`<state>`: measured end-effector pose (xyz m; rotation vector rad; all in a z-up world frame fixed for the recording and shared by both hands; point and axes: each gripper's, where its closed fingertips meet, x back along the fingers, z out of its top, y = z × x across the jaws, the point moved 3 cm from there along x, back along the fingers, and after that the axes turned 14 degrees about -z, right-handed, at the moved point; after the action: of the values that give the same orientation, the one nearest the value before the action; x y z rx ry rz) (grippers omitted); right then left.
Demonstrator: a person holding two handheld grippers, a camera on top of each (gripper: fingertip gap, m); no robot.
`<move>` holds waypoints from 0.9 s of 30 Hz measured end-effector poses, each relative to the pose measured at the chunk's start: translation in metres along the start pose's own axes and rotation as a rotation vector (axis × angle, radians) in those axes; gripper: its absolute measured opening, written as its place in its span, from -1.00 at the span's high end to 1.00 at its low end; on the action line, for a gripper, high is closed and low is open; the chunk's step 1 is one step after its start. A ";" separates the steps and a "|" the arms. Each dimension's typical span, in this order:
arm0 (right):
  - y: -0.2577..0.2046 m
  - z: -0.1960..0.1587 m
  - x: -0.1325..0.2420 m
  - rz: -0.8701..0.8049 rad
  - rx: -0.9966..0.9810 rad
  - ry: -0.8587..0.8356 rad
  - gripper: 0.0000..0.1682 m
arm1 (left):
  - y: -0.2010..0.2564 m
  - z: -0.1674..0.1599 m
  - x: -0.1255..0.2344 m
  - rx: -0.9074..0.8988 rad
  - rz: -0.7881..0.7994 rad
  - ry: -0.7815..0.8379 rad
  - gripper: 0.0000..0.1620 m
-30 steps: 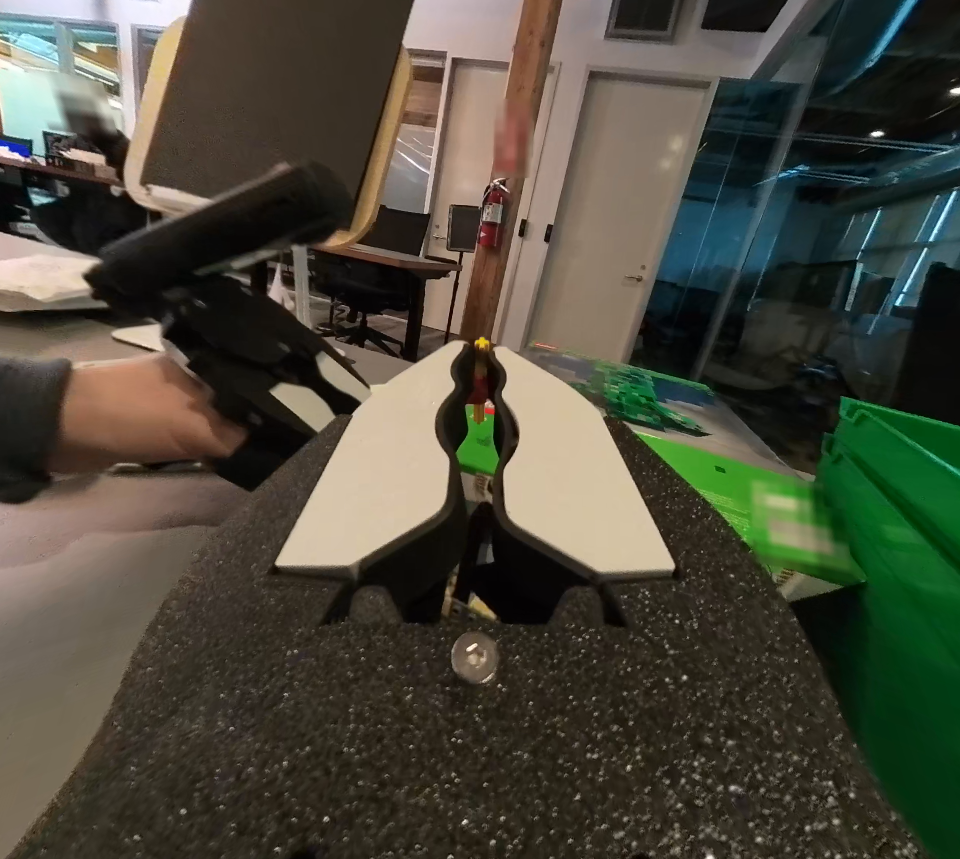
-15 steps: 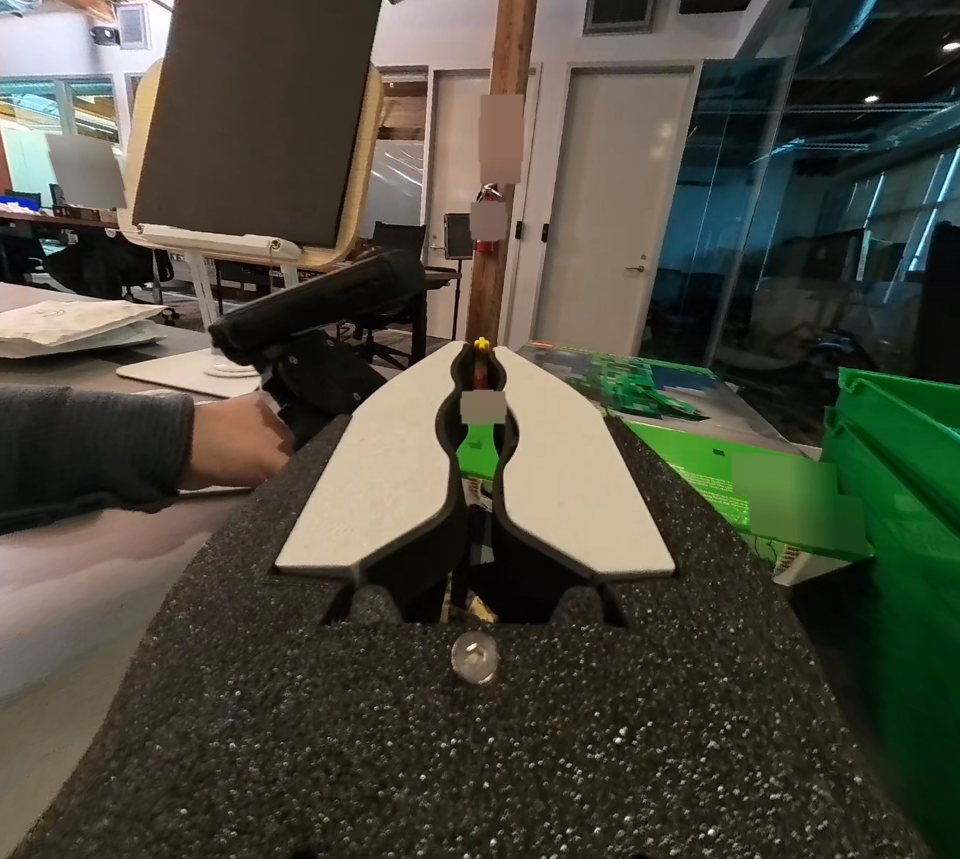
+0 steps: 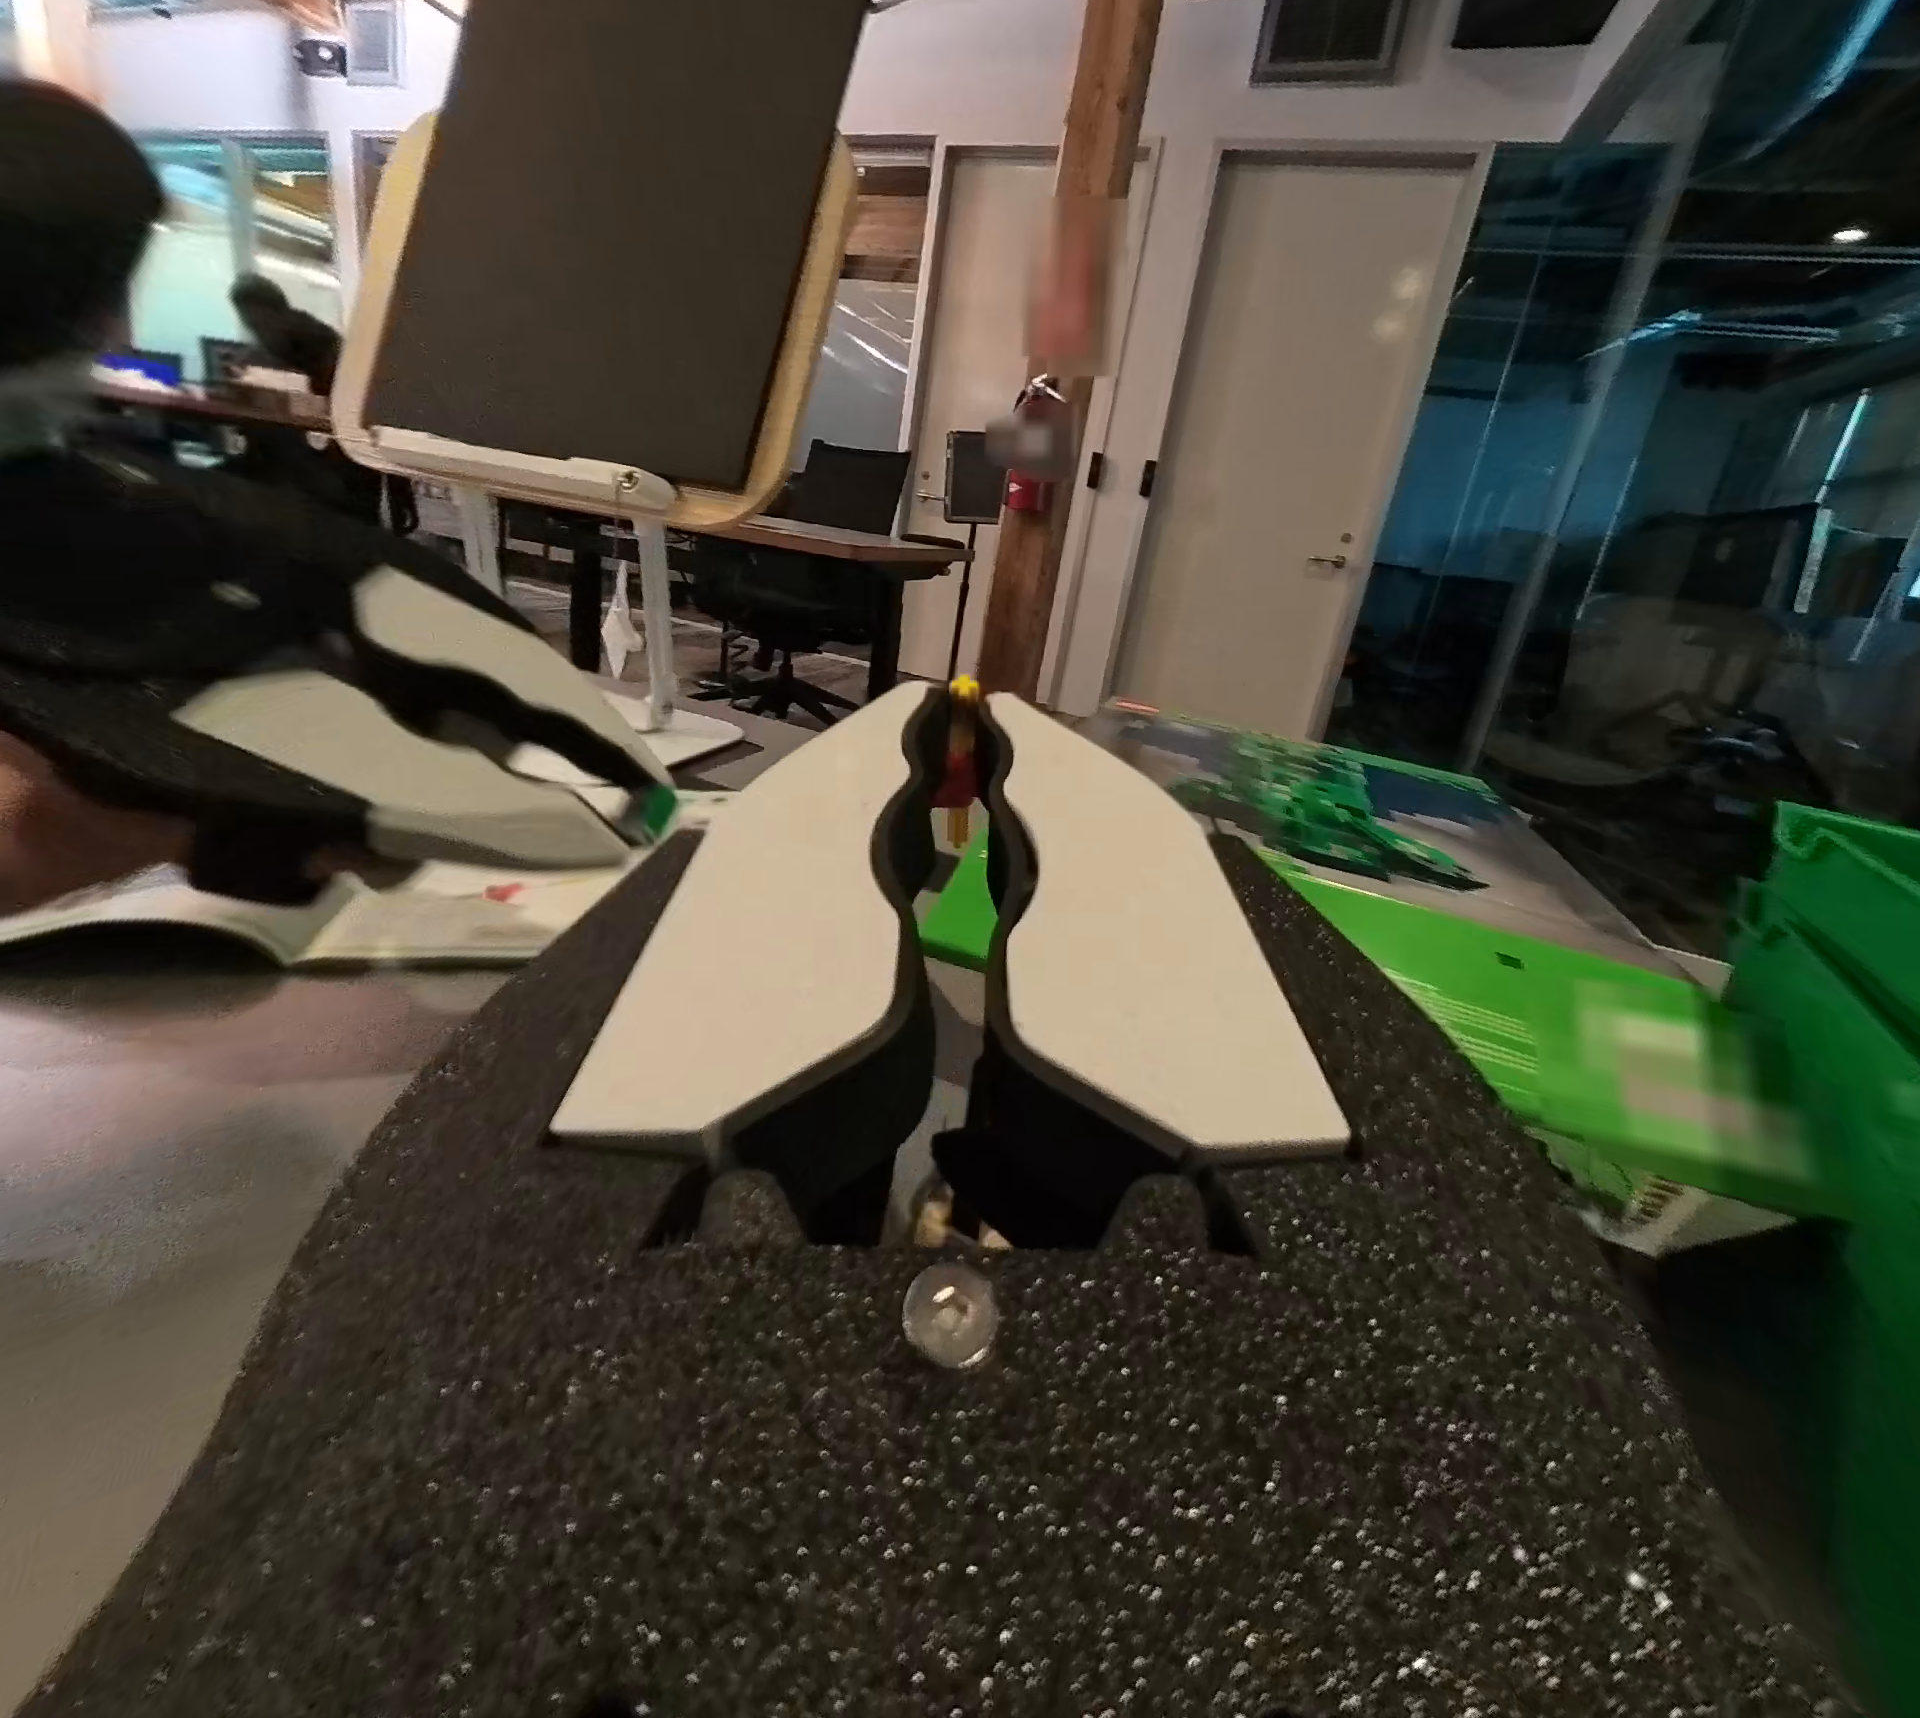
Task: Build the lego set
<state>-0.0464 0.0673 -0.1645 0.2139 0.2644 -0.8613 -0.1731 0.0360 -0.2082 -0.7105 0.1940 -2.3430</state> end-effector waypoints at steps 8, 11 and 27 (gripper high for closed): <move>-0.048 0.002 0.006 0.236 0.003 0.004 0.95 | 0.040 0.030 0.089 -0.028 0.194 0.049 0.76; -0.070 0.002 0.011 0.375 -0.064 -0.015 0.95 | 0.050 0.030 0.106 -0.028 0.240 0.018 0.76; -0.159 -0.028 0.055 0.907 0.079 -0.257 0.95 | 0.073 0.011 0.131 0.066 0.309 -0.215 0.76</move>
<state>-0.1386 -0.0646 -0.2205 0.2609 -0.1161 0.0068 -0.2079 -0.1033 -0.1645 -0.8308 0.1201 -1.9570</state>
